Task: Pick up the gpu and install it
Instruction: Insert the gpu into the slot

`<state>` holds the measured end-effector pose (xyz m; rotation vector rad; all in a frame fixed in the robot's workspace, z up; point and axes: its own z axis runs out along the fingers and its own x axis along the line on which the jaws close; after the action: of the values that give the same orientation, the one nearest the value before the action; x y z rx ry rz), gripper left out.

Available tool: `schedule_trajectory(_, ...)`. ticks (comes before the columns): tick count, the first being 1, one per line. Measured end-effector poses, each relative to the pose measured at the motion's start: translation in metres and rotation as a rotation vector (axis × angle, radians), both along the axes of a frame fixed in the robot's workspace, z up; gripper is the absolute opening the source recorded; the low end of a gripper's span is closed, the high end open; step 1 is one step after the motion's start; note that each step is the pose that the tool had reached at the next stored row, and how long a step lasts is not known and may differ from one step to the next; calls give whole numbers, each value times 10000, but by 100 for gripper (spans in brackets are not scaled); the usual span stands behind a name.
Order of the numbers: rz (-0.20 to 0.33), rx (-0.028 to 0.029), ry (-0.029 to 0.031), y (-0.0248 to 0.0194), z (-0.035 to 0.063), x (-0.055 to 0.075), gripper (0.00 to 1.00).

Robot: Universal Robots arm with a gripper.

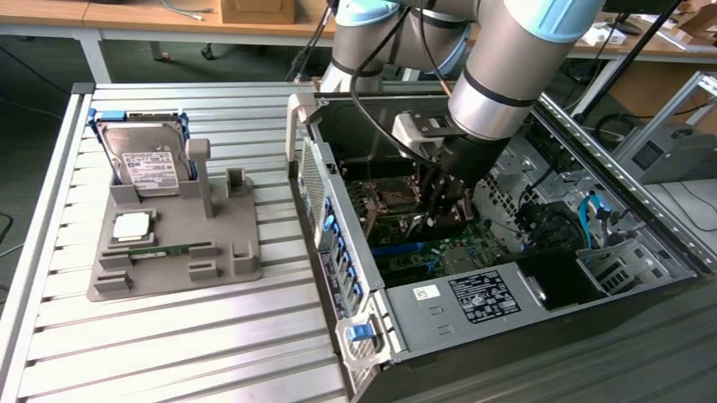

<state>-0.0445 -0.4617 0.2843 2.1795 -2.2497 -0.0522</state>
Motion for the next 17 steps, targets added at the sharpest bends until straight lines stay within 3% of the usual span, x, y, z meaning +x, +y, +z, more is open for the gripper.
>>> schedule_trajectory(5, -1, -13, 0, 20, -51, -88, 27)
schedule_trajectory(12, 0, -146, 1, 37, -103, -155, 27)
schedule_trajectory(17, 0, -200, -1, 102, -139, -208, 27)
